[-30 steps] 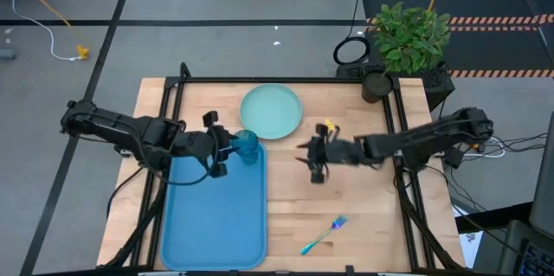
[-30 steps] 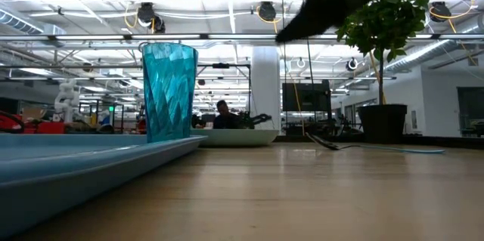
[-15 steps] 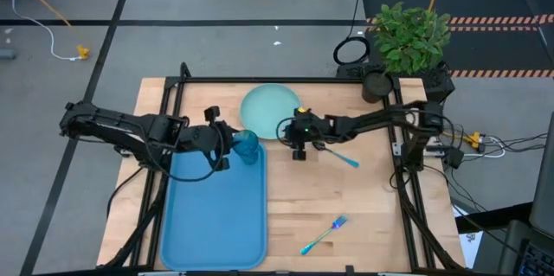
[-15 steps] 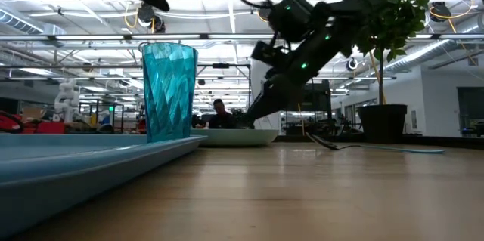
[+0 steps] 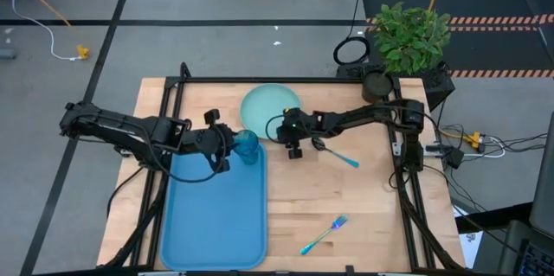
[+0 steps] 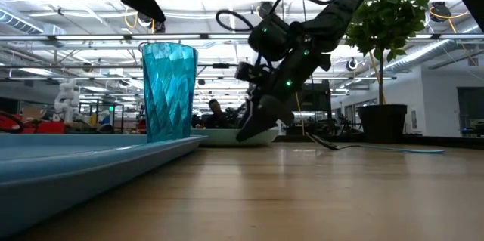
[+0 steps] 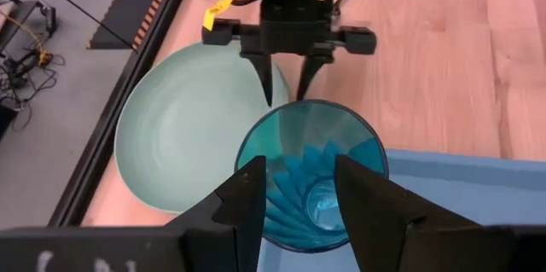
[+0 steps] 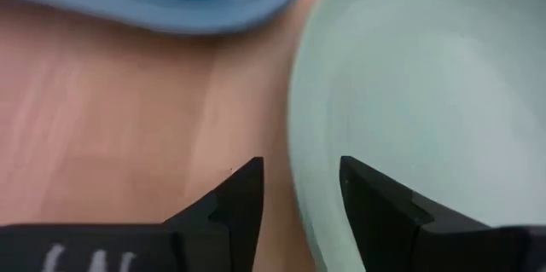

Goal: Pick and place plate/cup/fork/spoon on tray
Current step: Put the green plate on the blue tray to the bottom left of the blue cup

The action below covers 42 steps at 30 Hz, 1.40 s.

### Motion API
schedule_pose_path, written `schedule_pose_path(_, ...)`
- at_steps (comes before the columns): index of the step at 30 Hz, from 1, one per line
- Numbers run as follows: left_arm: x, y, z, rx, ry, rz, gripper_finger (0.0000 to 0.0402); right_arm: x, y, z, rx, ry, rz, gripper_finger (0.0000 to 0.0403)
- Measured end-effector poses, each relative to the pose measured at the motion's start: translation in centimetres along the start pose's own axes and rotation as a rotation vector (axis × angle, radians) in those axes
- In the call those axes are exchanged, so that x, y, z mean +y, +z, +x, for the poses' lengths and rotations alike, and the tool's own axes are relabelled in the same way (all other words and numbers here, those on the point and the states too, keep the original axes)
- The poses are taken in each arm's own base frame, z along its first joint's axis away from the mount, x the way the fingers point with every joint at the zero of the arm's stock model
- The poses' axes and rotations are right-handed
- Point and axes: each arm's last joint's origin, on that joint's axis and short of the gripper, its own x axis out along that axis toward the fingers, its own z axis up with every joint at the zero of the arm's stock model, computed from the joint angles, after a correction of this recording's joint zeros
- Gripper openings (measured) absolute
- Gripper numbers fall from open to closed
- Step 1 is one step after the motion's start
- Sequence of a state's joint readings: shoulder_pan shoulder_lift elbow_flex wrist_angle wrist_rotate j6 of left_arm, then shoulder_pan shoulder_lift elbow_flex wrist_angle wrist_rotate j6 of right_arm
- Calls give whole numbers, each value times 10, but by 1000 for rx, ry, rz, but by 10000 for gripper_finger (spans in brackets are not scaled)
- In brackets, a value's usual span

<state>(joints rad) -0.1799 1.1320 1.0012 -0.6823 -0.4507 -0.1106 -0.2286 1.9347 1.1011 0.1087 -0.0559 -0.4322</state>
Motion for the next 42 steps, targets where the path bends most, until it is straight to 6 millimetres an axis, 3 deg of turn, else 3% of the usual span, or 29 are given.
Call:
schedule_pose_path(3, 0, 0, 0, 0, -1, 1, 143, -2, -2, -1, 14, 0, 5, 115)
schedule_pose_path(9, 0, 1, 0, -12, -5, -6, 143, -1, -3, -1, 29, 5, -29, 16)
schedule_pose_path(11, 0, 3, 0, -30, -8, -14, 143, 0, -1, -5, 46, -23, -48, 8)
schedule_pose_path(17, -6, 8, -2, -81, -30, 6, 143, 1, 20, -39, 47, -143, -53, 3)
schedule_pose_path(22, -13, 16, -7, -175, -45, 39, 143, 10, 41, -81, 30, -255, -38, 2)
schedule_pose_path(31, -32, 24, -19, -310, -53, 95, 143, 61, 66, -151, -32, -276, -61, 1)
schedule_pose_path(42, -79, 36, -29, -507, -161, 203, 158, 143, 74, -208, -160, -151, -111, 0)
